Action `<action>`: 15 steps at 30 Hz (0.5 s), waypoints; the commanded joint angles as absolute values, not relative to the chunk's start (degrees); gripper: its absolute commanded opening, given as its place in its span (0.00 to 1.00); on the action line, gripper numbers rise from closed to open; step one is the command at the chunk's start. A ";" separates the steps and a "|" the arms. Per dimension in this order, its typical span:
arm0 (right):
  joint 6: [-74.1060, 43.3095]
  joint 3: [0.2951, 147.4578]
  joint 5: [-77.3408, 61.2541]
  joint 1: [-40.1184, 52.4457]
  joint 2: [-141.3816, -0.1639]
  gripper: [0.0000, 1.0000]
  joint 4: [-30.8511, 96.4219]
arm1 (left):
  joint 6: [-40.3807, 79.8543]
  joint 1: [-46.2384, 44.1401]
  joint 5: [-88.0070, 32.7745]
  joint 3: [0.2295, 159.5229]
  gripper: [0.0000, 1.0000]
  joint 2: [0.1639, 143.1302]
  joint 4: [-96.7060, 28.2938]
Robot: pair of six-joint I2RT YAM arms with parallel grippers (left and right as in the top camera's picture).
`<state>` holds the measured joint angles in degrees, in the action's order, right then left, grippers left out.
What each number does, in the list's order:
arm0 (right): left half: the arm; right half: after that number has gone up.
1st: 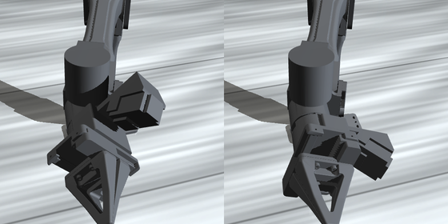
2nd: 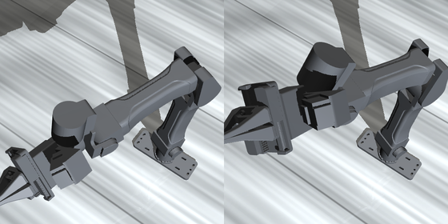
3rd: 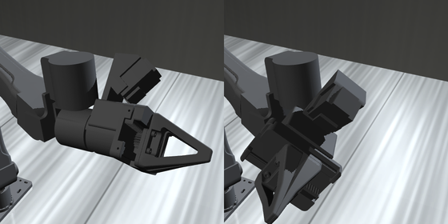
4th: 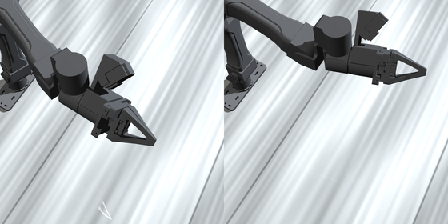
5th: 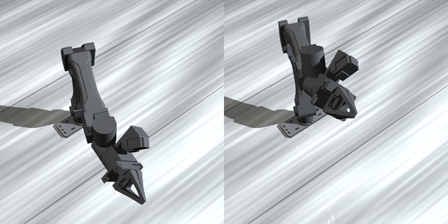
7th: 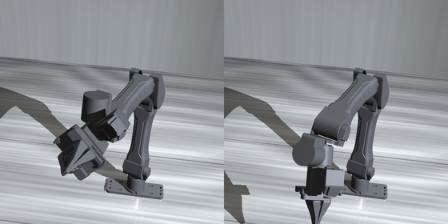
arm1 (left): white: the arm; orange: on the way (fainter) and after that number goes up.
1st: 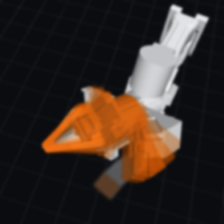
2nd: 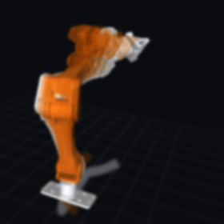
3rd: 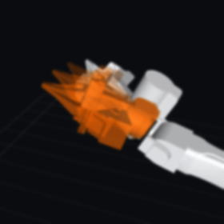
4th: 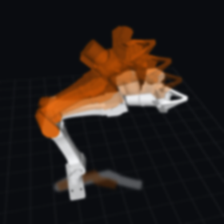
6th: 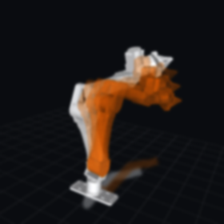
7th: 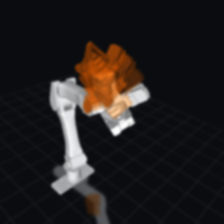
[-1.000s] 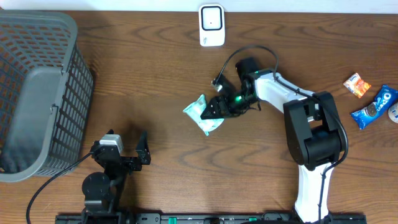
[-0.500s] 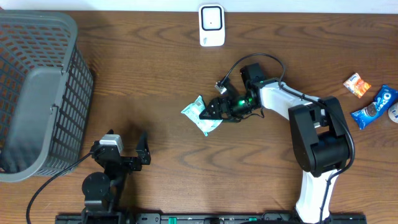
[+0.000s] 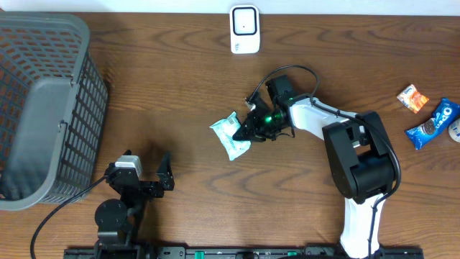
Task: Scan the item barcode
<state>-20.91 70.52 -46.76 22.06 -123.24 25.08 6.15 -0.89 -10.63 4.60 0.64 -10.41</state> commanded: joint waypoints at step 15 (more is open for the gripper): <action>-0.99 65.25 -19.03 24.12 -102.02 0.01 30.59 | 5.85 -0.71 -11.55 3.81 0.98 0.38 -11.94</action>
<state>-9.10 65.89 -28.80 24.34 -109.25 29.69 6.15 -0.89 -10.63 4.60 0.64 -10.41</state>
